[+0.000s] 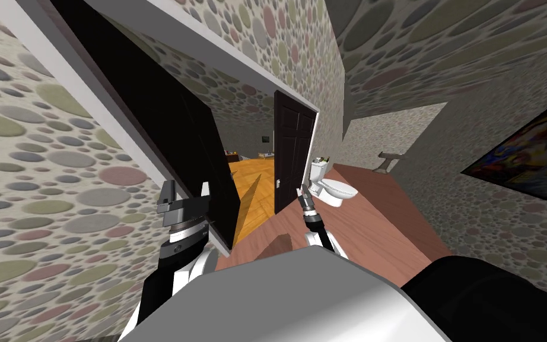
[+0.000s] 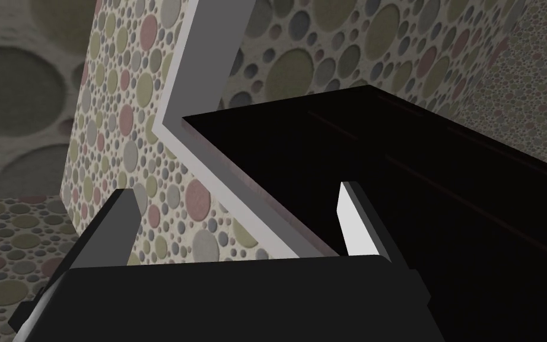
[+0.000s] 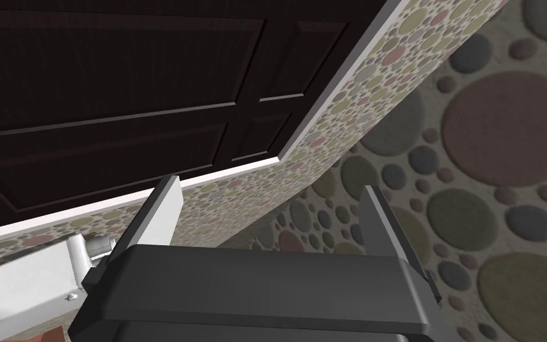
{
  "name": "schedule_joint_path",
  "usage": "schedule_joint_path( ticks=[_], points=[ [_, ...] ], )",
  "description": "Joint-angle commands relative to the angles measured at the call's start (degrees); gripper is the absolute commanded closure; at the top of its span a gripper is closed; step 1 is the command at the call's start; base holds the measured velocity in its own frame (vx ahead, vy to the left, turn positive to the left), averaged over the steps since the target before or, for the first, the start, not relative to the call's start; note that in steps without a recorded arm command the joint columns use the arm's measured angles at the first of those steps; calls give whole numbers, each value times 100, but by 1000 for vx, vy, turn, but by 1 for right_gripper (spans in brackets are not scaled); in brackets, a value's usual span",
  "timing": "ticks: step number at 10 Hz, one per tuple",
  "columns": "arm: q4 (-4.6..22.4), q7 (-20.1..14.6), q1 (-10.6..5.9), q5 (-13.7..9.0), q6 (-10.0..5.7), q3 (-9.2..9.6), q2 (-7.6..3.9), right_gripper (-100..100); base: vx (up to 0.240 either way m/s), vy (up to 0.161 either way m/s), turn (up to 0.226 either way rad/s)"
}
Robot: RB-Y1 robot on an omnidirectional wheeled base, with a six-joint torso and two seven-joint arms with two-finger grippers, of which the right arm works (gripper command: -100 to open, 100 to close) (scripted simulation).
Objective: Push the door open
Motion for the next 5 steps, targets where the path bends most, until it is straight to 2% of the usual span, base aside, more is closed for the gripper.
schedule_joint_path(
  ticks=[1, 5],
  points=[
    [240, 4, -45, -7, -60, 41, -26, -100, 94, -67, 69],
    [876, 15, -216, -17, -151, 154, -68, -100, 91, -76, 70]
  ],
)
